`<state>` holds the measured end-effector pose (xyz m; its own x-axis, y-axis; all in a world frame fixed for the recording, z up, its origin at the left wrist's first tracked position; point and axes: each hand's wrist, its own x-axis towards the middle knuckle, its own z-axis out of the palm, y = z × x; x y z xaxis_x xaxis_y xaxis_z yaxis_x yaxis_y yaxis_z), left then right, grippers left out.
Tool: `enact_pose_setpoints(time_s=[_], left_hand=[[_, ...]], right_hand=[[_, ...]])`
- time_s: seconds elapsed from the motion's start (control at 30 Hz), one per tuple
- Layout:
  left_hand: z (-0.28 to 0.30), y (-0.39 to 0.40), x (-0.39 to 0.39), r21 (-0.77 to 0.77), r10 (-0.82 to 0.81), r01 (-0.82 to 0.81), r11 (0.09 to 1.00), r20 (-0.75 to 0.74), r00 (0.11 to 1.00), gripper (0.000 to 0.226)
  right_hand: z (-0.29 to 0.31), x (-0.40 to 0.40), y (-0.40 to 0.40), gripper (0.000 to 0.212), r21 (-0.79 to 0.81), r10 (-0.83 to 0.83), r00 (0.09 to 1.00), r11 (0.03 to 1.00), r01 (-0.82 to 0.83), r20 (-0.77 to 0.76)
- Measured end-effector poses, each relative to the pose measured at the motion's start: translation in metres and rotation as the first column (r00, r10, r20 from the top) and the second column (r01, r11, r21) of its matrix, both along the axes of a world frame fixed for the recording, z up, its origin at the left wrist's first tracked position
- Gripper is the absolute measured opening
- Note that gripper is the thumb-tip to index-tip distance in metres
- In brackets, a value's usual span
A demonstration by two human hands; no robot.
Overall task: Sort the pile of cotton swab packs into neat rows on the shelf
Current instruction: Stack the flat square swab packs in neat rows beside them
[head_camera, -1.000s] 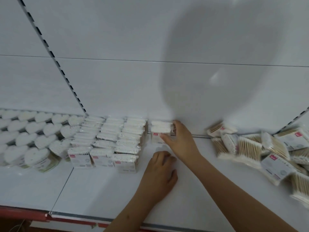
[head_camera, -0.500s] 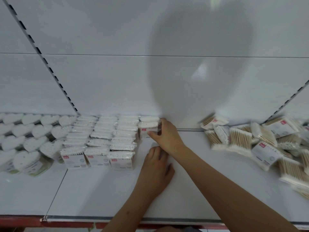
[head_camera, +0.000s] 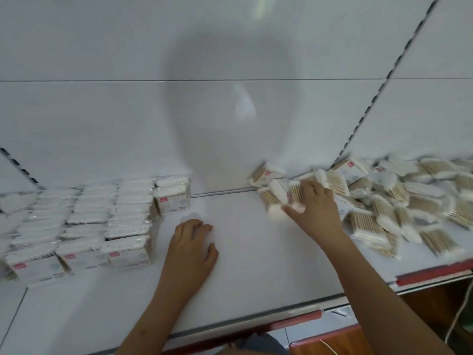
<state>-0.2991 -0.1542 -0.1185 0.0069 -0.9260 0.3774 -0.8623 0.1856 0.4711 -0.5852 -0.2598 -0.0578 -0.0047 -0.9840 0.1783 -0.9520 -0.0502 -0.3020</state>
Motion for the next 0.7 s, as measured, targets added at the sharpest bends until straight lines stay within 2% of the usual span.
enact_pose_setpoints(time_s=[0.07, 0.1, 0.2, 0.27, 0.33, 0.37, 0.4, 0.47, 0.57, 0.63, 0.7], left_hand=[[0.001, -0.001, -0.001, -0.014, -0.007, 0.007, 1.0, 0.008, 1.0, 0.044], [0.001, -0.001, -0.002, -0.016, -0.008, 0.009, 1.0, 0.009, 1.0, 0.044], [-0.001, -0.001, -0.001, -0.006, -0.003, 0.003, 1.0, 0.031, 1.0, 0.045], [0.0, 0.001, -0.002, 0.019, -0.001, 0.0, 1.0, 0.035, 0.999, 0.046], [0.004, 0.003, -0.003, 0.035, -0.022, 0.021, 0.999, 0.027, 0.999, 0.046], [0.005, 0.004, -0.004, 0.035, -0.04, 0.04, 0.999, 0.012, 0.999, 0.045], [0.008, 0.005, -0.003, 0.035, -0.058, 0.059, 0.998, -0.021, 0.998, 0.043], [0.016, 0.008, -0.004, 0.06, -0.099, 0.114, 0.992, -0.214, 0.972, 0.034], [0.038, 0.013, -0.016, 0.162, -0.122, 0.275, 0.948, -0.613, 0.781, 0.049], [0.051, 0.015, -0.031, 0.197, -0.103, 0.33, 0.923, -0.699, 0.708, 0.055], [0.055, 0.014, -0.043, 0.209, -0.077, 0.304, 0.929, -0.697, 0.713, 0.04]], right_hand=[[-0.003, -0.011, 0.007, 0.097, 0.082, 0.076, 0.994, 0.994, -0.07, -0.074], [-0.003, -0.015, 0.009, 0.096, 0.094, 0.099, 0.992, 0.991, -0.091, -0.083], [-0.003, -0.025, 0.011, 0.075, 0.03, 0.11, 0.994, 0.993, -0.11, -0.015], [0.001, -0.028, 0.015, 0.056, -0.013, 0.148, 0.983, 0.989, -0.148, 0.109], [0.013, -0.02, 0.028, 0.02, -0.111, 0.144, 0.94, 0.987, -0.114, 0.31], [0.021, -0.014, 0.036, 0.008, -0.151, 0.144, 0.908, 0.984, -0.09, 0.394], [0.029, -0.006, 0.045, 0.015, -0.178, 0.154, 0.878, 0.981, -0.08, 0.454], [0.044, 0.012, 0.063, 0.016, -0.153, 0.246, 0.82, 0.969, -0.194, 0.517], [0.051, 0.04, 0.08, 0.009, -0.052, 0.413, 0.736, 0.887, -0.46, 0.536], [0.041, 0.053, 0.08, 0.012, -0.014, 0.417, 0.723, 0.87, -0.492, 0.551], [0.032, 0.059, 0.074, 0.022, -0.006, 0.376, 0.707, 0.885, -0.465, 0.599]])
